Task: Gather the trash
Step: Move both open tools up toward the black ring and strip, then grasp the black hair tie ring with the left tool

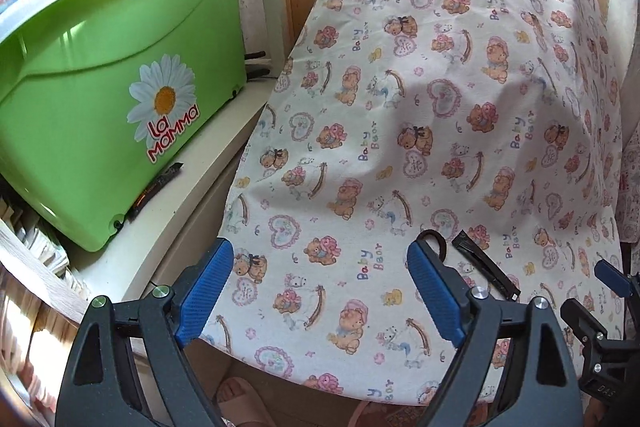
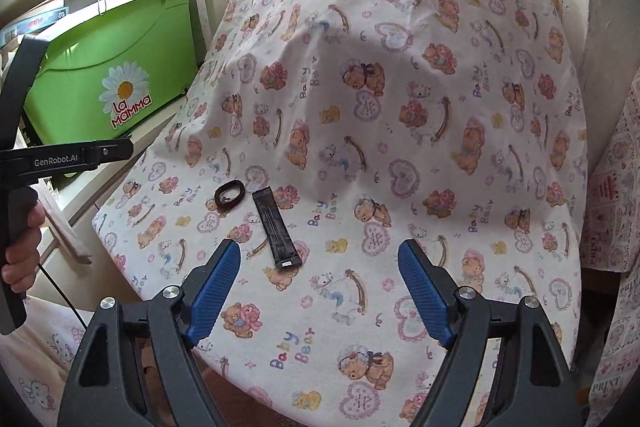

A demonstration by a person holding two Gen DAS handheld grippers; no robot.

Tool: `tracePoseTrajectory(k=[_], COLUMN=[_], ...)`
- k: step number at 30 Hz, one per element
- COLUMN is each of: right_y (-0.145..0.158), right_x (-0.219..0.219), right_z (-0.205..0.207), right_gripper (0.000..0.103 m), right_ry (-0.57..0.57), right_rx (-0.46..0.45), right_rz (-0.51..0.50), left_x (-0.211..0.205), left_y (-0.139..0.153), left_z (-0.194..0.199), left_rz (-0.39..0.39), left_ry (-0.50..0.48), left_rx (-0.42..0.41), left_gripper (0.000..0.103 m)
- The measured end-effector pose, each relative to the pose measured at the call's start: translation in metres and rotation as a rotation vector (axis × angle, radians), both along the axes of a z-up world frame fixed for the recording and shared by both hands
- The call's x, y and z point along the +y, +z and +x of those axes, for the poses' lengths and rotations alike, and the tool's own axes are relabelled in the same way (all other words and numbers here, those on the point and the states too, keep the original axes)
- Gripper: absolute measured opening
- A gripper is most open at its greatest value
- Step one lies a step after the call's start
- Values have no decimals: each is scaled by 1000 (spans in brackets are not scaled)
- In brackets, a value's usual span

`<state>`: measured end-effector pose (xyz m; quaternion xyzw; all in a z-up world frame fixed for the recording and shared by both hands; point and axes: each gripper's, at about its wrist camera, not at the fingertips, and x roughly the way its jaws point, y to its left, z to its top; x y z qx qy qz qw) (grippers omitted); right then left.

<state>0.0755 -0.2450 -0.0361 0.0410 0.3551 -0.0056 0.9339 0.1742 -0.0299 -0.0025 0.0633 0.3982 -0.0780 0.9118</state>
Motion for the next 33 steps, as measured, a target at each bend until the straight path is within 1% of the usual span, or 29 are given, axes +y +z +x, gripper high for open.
tracePoseTrajectory(k=[3,5,7,9,11,12,14,17,19,23,26,28,30,33], right_y=[-5,-8,-11,-14,-15,-16,-17,-23,-28,-39,-47,-51,-56,-58], right_x=[3,6,9,11,14,15,18,20,20,24,28,30,34,43], right_z=[9,14,19,24,28,30,35,44,50,61,67,70,72,74], right_gripper=[83,83,83,83,83,83,83,83,82,75,69,59,57,53], right_ry=[8,12,13,17,23,26,30,28,26,25,28,40,44,46], right_rx=[13,20,28,36,39,40,44,64,81,112,127,141,155,149], right_rz=[7,4,5,12,14,11,4,10,22,28,13,10,2,-70], left_x=[-8,-15,-20,-24,-27,-29,-31,-32,-30,-25,-22,-20,-18,-16], left_y=[4,5,6,8,10,10,11,12,13,12,9,7,6,7], left_z=[-4,-7,-9,-10,-11,-12,-13,-11,-8,1,7,10,12,13], left_rz=[18,66,82,75,63,55,52,49,34,-30,-50,-59,-79,-96], left_ry=[-7,14,-14,-41,-59,-67,-66,-60,-51,-44,-23,-11,-7,-7], left_rx=[-24,-52,-64,-64,-75,-83,-99,-112,-105,-66,-53,-44,-34,-32], left_gripper=[88,90,92,93,98,99,101,102,102,102,101,101,101,101])
